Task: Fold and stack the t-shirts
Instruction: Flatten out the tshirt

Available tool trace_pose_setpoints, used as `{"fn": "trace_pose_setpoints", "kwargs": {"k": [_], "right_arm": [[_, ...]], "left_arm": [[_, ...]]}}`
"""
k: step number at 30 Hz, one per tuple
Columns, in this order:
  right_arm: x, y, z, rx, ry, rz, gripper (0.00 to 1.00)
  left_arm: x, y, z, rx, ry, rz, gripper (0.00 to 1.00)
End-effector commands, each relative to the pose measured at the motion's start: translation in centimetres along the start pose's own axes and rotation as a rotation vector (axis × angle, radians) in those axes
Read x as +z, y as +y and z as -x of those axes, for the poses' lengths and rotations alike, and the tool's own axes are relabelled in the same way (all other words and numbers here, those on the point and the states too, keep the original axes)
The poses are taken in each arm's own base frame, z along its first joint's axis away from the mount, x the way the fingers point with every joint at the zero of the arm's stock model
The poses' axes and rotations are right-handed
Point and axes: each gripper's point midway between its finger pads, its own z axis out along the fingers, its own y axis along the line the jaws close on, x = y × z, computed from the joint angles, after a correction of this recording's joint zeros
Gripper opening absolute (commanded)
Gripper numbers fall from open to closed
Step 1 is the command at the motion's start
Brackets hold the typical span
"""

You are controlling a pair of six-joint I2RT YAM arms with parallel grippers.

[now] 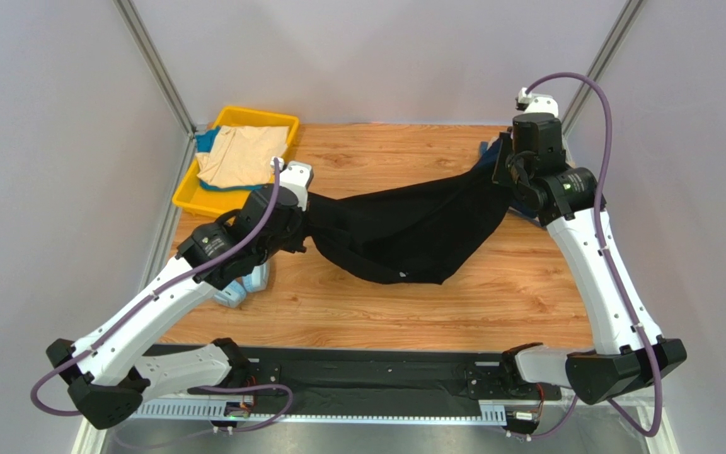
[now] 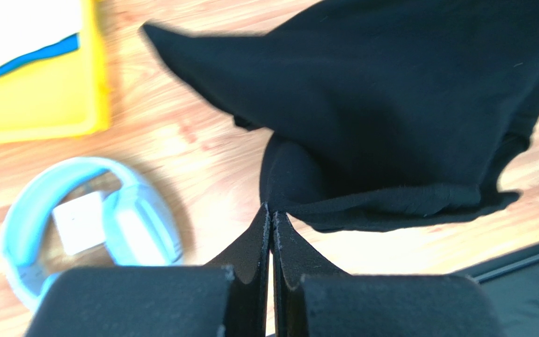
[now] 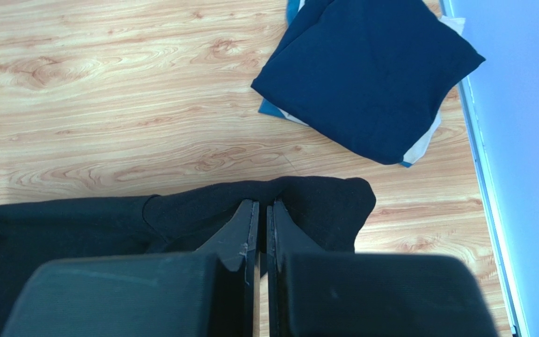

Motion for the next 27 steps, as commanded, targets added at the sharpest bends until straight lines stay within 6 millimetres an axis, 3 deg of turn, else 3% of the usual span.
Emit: {"fn": "trace_pose_setpoints", "kwargs": {"k": [1,8,12,19,24,27], "right_arm": [[-2.2,-1.5,3.3,0.043,-0.117,-0.037,0.00],[-2.2,-2.5,3.0,0.054,-0.110,-0.084,0.00],[-2.1,-3.1,2.7,0.056,-0.102,-0.112,0.00],[-2.1,-3.5,2.3,0.059,-0.092,-0.127,0.00],[-2.0,-3.6,2.2,0.057,-0.088,-0.133,0.00],[-1.8,-3.7,2.1,0.055,-0.085,-0.139,0.00]], "left_arm": [[-2.2,3.1,0.9,-0.007,-0.059,0.108,0.00],[-5.2,5.7,1.4,-0.019,-0.121,0.182,0.00],[-6.5,6.0,1.0,-0.050,-0.125,0.167,0.00],[-5.3,3.3,-2.8,-0.097,0.050,0.053,0.00],[-4.2,-1.2,-4.8,-0.108,0.181,-0.160,0.00],[-3.0,-3.0,-7.3,-0.128,0.300,-0.221,0.00]]}}
